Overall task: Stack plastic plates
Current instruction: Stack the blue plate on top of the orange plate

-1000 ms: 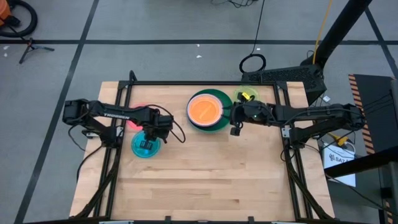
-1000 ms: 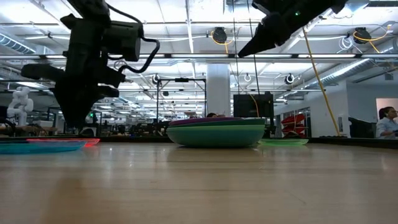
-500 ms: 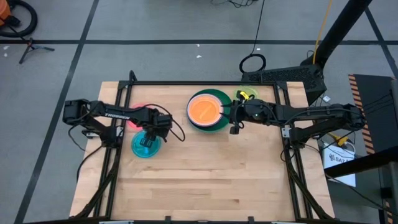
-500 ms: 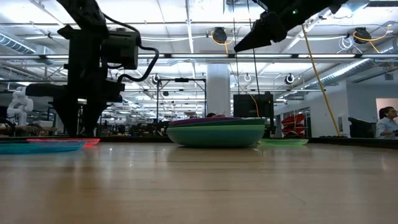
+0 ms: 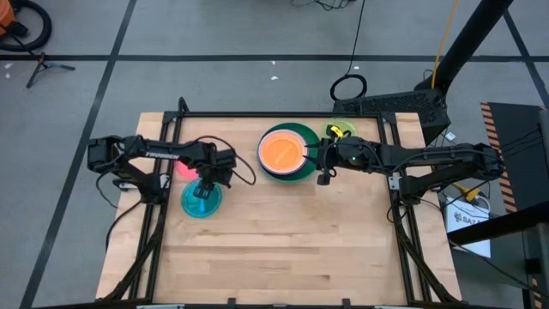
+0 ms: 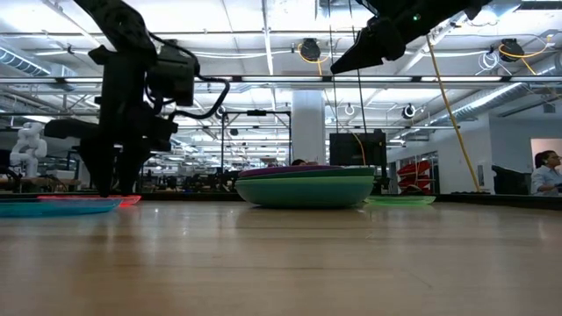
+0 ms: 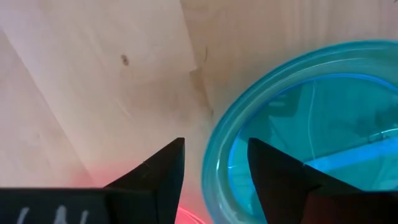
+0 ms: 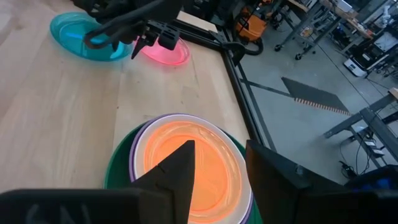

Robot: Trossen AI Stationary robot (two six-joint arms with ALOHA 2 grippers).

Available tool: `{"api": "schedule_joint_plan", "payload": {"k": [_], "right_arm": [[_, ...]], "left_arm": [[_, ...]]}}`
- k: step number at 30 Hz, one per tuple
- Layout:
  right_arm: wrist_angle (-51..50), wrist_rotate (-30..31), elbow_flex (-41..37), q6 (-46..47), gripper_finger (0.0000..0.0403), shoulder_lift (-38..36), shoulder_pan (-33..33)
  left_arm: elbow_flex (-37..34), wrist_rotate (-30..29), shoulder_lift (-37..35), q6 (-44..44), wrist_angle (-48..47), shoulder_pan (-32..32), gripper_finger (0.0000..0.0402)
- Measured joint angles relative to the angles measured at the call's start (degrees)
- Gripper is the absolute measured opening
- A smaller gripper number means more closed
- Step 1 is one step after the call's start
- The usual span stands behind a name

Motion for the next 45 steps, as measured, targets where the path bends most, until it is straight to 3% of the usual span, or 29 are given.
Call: {"api": "schedule_joint_plan", "payload": {"k": [6, 31, 45], "right_arm": [[0.0, 0.02, 0.0, 0.07, 0.0134, 0.0, 0.0], [-0.13, 0.11, 0.02, 0.13, 0.0134, 0.0, 0.0], [-1.42, 0.17, 0.0, 0.2, 0.0134, 0.0, 0.0]], "left_arm": [[0.0, 2.95, 0.0, 1.31, 0.02, 1.87, 0.0182], [0.02, 4.41, 0.01, 1.53, 0.38, 3.14, 0.0182], [0.33, 4.54, 6.29, 2.9, 1.43, 3.11, 0.0182]]}}
